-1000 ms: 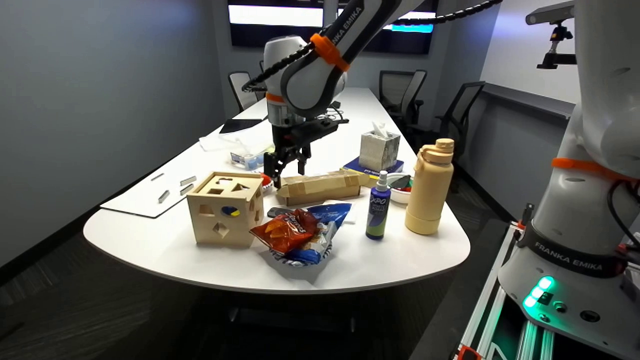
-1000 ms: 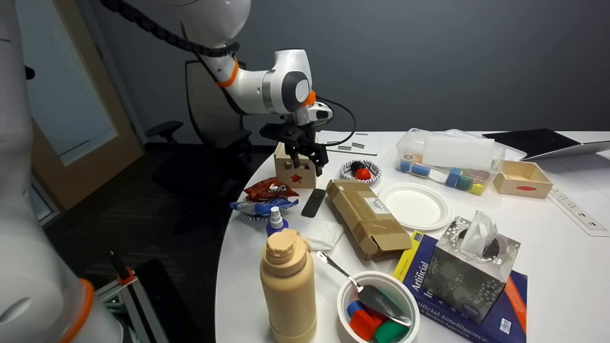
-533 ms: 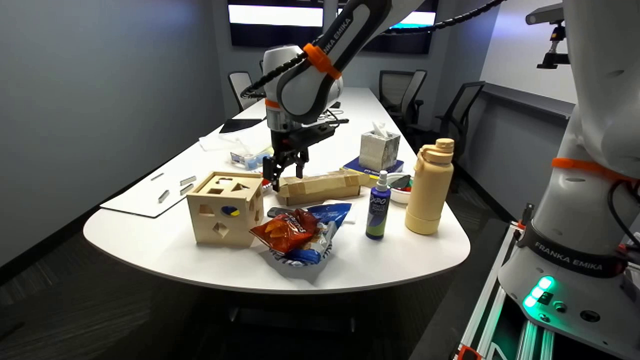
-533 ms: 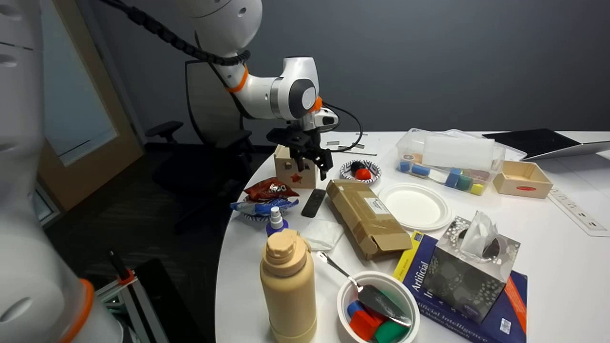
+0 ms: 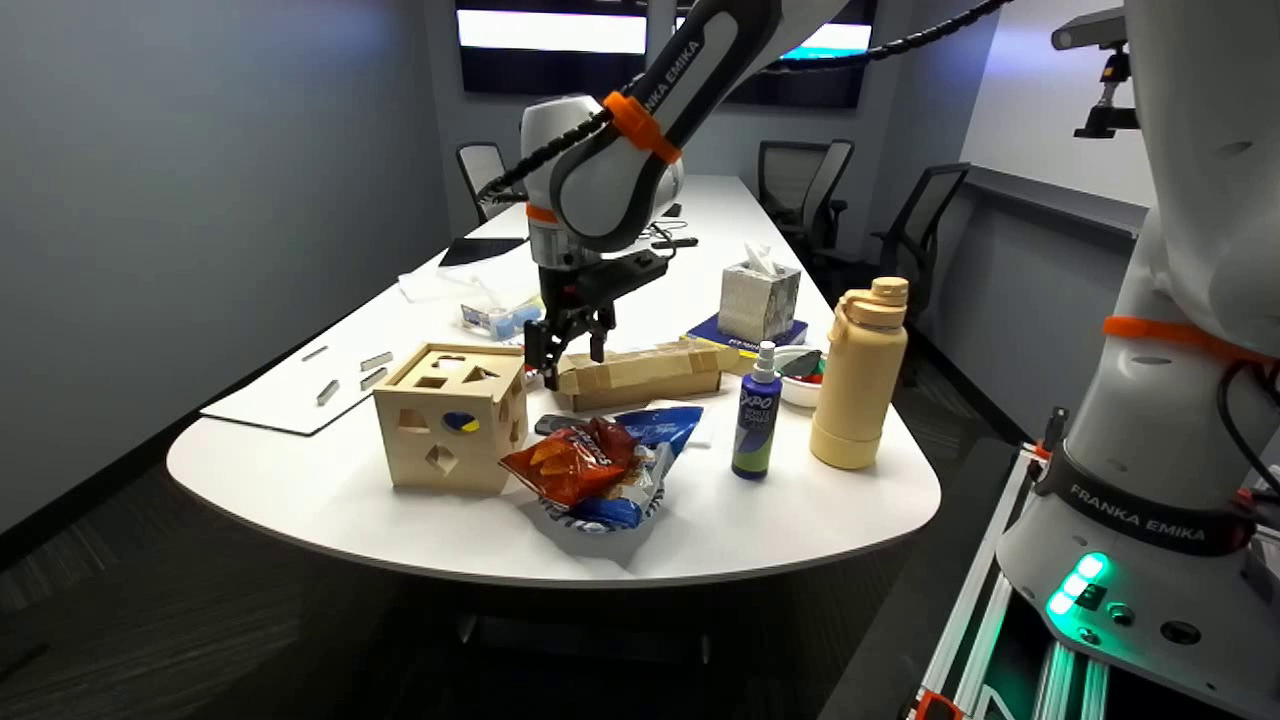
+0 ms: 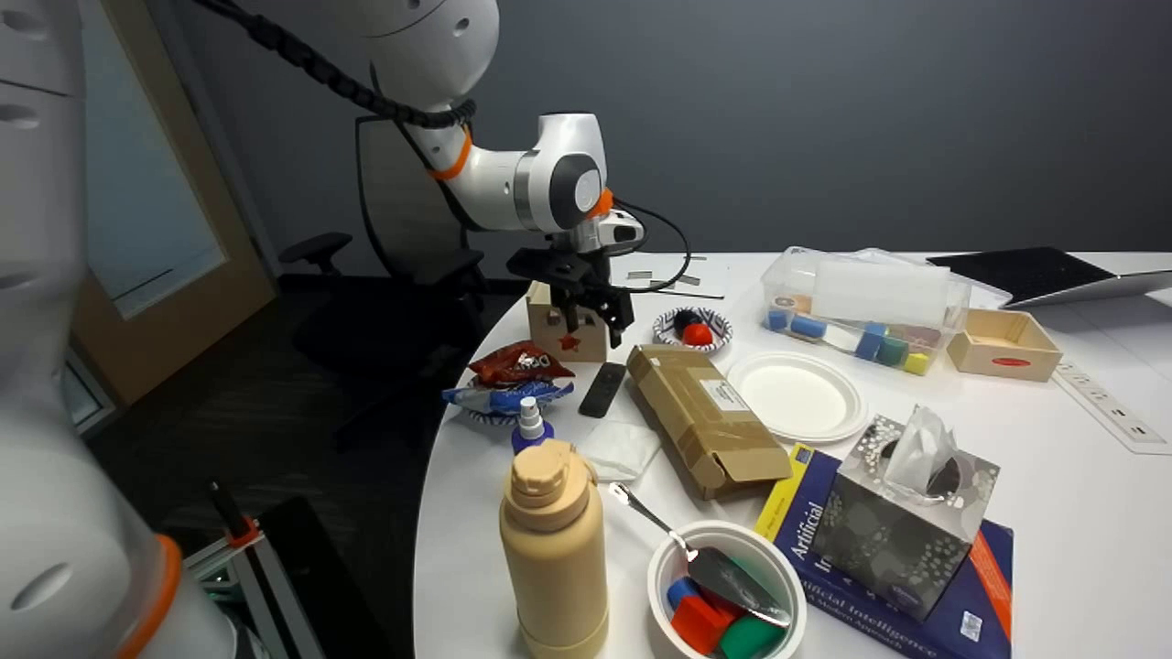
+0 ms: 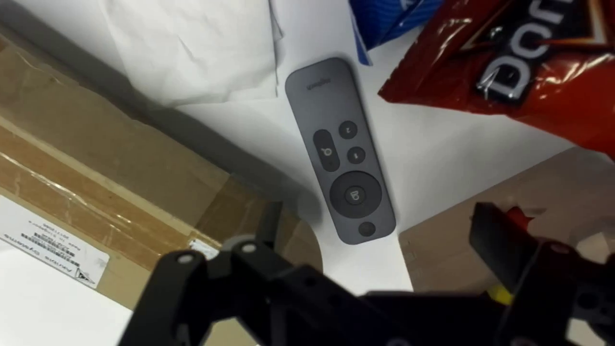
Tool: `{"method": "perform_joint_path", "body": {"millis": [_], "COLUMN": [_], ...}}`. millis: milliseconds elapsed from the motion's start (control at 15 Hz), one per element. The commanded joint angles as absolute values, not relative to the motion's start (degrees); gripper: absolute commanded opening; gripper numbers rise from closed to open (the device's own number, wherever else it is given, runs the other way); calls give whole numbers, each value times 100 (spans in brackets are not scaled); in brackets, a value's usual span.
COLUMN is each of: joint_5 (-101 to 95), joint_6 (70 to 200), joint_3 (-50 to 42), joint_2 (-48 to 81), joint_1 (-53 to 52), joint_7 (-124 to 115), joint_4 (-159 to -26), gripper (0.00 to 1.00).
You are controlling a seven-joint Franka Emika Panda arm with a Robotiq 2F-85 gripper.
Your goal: Press a button on the remote
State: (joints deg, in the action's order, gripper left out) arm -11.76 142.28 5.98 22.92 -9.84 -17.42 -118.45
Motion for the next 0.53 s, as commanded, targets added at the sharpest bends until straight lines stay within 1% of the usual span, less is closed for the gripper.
{"method": "perform_joint_path", "body": {"millis": [0,67,133,267,467], "joint_5": [-1093,-1104,-1127,-1139,-1070], "joint_6": [14191,14183,14220,14270,14407], "joint_3": [525,514,498,453,437], "joint_2": [2371,2390,2409,2447,2528], "joint_1": [-1140,-1167,-1193,-1234,-1219], "joint_7": [-1510,-1507,-1515,-1586,-1574], "joint_4": [-11805,-11799,-11806,-11802,-11759], "gripper": [74,68,58,42,19]}}
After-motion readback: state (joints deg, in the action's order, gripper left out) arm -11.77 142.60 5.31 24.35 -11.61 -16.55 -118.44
